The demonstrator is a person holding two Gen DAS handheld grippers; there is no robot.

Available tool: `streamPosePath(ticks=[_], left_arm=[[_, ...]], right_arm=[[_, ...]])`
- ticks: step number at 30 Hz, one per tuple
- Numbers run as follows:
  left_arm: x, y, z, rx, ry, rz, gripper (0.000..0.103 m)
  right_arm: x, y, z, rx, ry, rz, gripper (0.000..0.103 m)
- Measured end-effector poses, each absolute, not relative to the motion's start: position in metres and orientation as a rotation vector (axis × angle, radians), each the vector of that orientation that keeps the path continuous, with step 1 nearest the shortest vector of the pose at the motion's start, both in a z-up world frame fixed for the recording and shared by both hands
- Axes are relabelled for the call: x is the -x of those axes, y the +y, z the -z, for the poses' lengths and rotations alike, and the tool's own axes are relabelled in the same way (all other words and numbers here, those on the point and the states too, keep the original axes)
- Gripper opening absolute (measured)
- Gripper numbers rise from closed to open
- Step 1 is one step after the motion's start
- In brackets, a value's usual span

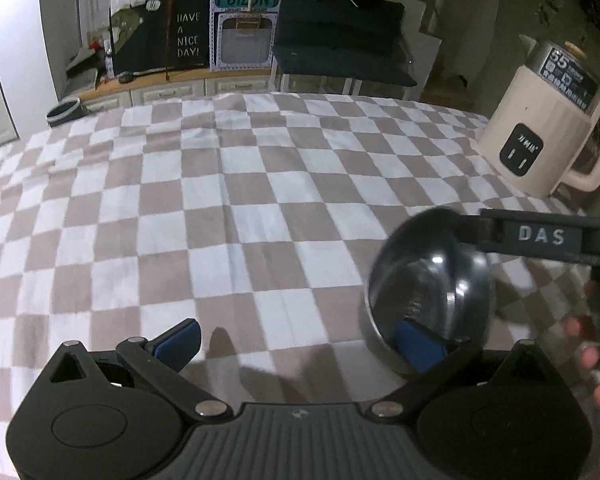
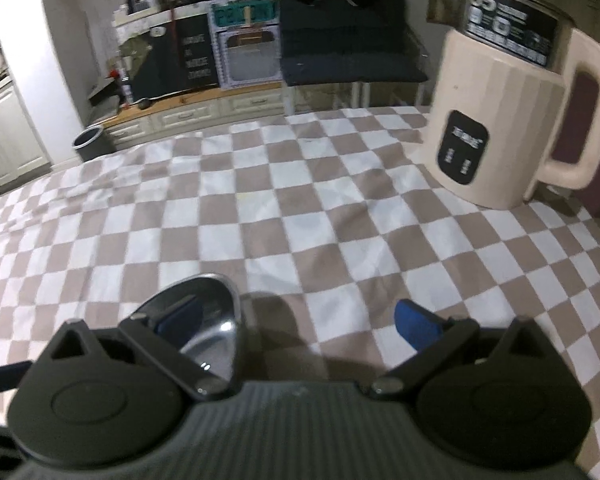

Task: Organize plates and bowls
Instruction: 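Close both tools on the rim of the oval steel bowl, then lift the oval steel bowl with both tools and carry it to the trays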

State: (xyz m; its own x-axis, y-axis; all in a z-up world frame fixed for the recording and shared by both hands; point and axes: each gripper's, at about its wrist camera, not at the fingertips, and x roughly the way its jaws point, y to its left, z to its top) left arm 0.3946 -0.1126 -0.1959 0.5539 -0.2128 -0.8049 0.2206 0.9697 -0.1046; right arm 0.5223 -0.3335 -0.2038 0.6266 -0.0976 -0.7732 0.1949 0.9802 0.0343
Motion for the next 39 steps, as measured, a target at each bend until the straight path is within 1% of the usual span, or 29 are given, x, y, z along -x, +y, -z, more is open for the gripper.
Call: streamPosePath(ticks=[7, 10, 12, 13, 14, 15, 16, 17, 18, 19, 20, 21, 22, 23, 24, 25, 26, 27, 28, 29, 30, 39], left_arm=[[-0.399, -0.108, 0.19, -0.022, 0.915, 0.23, 0.103], [-0.398, -0.112, 0.188, -0.077, 0.889, 0.23, 0.103], [-0.398, -0.114, 0.187, -0.086, 0.883, 0.234, 0.101], [-0.398, -0.113, 0.187, -0.064, 0.893, 0.241, 0.096], [-0.399, -0.112, 0.186, -0.036, 0.91, 0.254, 0.088], [-0.4, -0.111, 0.186, -0.005, 0.929, 0.268, 0.083], [-0.4, -0.11, 0.186, 0.029, 0.948, 0.28, 0.075], [-0.399, -0.11, 0.187, 0.057, 0.962, 0.292, 0.066], [-0.399, -0.109, 0.186, 0.081, 0.975, 0.303, 0.062], [-0.399, -0.109, 0.186, 0.105, 0.988, 0.315, 0.054], [-0.398, -0.11, 0.186, 0.125, 1.003, 0.327, 0.048], [-0.397, -0.11, 0.186, 0.141, 1.013, 0.338, 0.045], [-0.396, -0.111, 0.185, 0.153, 1.02, 0.351, 0.039], [-0.395, -0.112, 0.185, 0.159, 1.024, 0.36, 0.034], [-0.394, -0.114, 0.184, 0.161, 1.028, 0.368, 0.031], [-0.393, -0.116, 0.183, 0.164, 1.033, 0.378, 0.025], [-0.391, -0.117, 0.183, 0.171, 1.039, 0.388, 0.018], [-0.391, -0.118, 0.183, 0.18, 1.046, 0.397, 0.014], [-0.389, -0.12, 0.183, 0.182, 1.051, 0.398, 0.013], [-0.388, -0.121, 0.182, 0.179, 1.05, 0.402, 0.013], [-0.388, -0.123, 0.181, 0.173, 1.048, 0.403, 0.012], [-0.371, -0.116, 0.151, 0.18, 0.963, 0.421, 0.008]], right_arm=[[-0.51, -0.342, 0.208, -0.025, 0.963, 0.187, 0.103], [-0.501, -0.339, 0.204, 0.006, 0.995, 0.184, 0.103], [-0.495, -0.334, 0.203, 0.021, 1.008, 0.183, 0.103], [-0.494, -0.333, 0.202, 0.029, 1.01, 0.187, 0.103], [-0.492, -0.332, 0.2, 0.034, 1.014, 0.19, 0.103], [-0.489, -0.332, 0.199, 0.033, 1.018, 0.193, 0.102], [-0.49, -0.332, 0.199, 0.023, 1.025, 0.189, 0.101], [-0.489, -0.333, 0.197, -0.001, 1.032, 0.176, 0.095], [-0.488, -0.335, 0.196, -0.033, 1.039, 0.156, 0.087], [-0.489, -0.337, 0.196, -0.054, 1.045, 0.141, 0.083], [-0.49, -0.338, 0.196, -0.068, 1.046, 0.122, 0.076], [-0.491, -0.337, 0.196, -0.069, 1.046, 0.094, 0.065], [-0.49, -0.335, 0.194, -0.068, 1.046, 0.069, 0.059], [-0.489, -0.333, 0.193, -0.067, 1.049, 0.052, 0.049], [-0.488, -0.331, 0.193, -0.063, 1.053, 0.038, 0.041], [-0.488, -0.328, 0.192, -0.056, 1.055, 0.025, 0.037], [-0.488, -0.326, 0.193, -0.05, 1.057, 0.012, 0.029], [-0.488, -0.324, 0.192, -0.047, 1.06, 0.0, 0.022], [-0.49, -0.322, 0.192, -0.043, 1.062, -0.009, 0.019], [-0.489, -0.319, 0.19, -0.036, 1.063, -0.017, 0.013], [-0.49, -0.316, 0.189, -0.031, 1.063, -0.022, 0.01], [-0.476, -0.314, 0.162, -0.013, 0.998, -0.027, 0.009]])
